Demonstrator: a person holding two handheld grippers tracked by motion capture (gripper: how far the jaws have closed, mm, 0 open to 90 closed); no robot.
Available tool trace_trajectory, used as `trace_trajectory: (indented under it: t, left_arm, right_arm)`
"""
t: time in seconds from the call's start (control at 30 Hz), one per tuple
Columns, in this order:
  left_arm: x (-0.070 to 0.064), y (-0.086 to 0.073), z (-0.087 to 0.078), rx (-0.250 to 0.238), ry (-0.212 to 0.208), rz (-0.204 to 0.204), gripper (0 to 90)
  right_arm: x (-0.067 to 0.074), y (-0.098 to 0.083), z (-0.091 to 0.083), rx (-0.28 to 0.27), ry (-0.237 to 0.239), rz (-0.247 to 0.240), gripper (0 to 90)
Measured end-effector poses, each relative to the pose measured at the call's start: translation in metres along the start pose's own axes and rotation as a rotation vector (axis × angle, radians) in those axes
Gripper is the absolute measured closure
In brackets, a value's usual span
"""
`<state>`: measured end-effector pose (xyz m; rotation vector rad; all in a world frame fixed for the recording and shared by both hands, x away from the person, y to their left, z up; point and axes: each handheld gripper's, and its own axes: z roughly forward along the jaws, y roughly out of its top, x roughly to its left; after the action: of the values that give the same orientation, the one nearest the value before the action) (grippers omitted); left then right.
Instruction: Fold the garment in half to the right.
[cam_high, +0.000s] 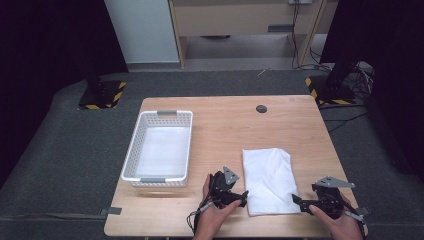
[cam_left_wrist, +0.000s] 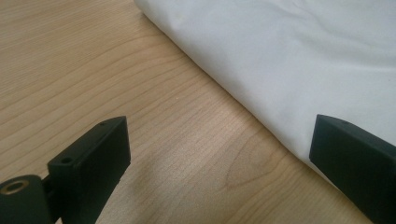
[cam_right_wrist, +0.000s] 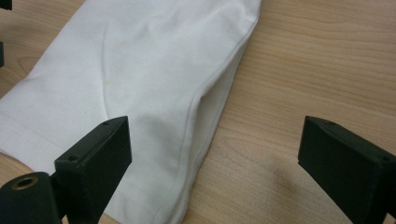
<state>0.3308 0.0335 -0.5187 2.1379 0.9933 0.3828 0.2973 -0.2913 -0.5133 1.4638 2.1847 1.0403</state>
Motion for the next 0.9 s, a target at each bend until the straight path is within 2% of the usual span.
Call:
trace_trajectory:
  t: [0.2, 0.5, 0.9]
  left_arm:
    - [-0.001, -0.002, -0.005, 0.01, 0.017, 0.018, 5.4]
    - [-0.001, -0.006, -0.009, 0.012, 0.021, 0.01, 5.4]
    - [0.005, -0.01, -0.013, 0.011, 0.022, -0.028, 5.5]
  right_arm:
    - [0.001, 0.006, 0.002, -0.002, -0.009, -0.012, 6.1]
    - [0.002, 0.015, 0.009, 0.003, -0.022, -0.023, 4.4]
    - [0.009, 0.028, 0.019, 0.007, -0.002, -0.05, 4.5]
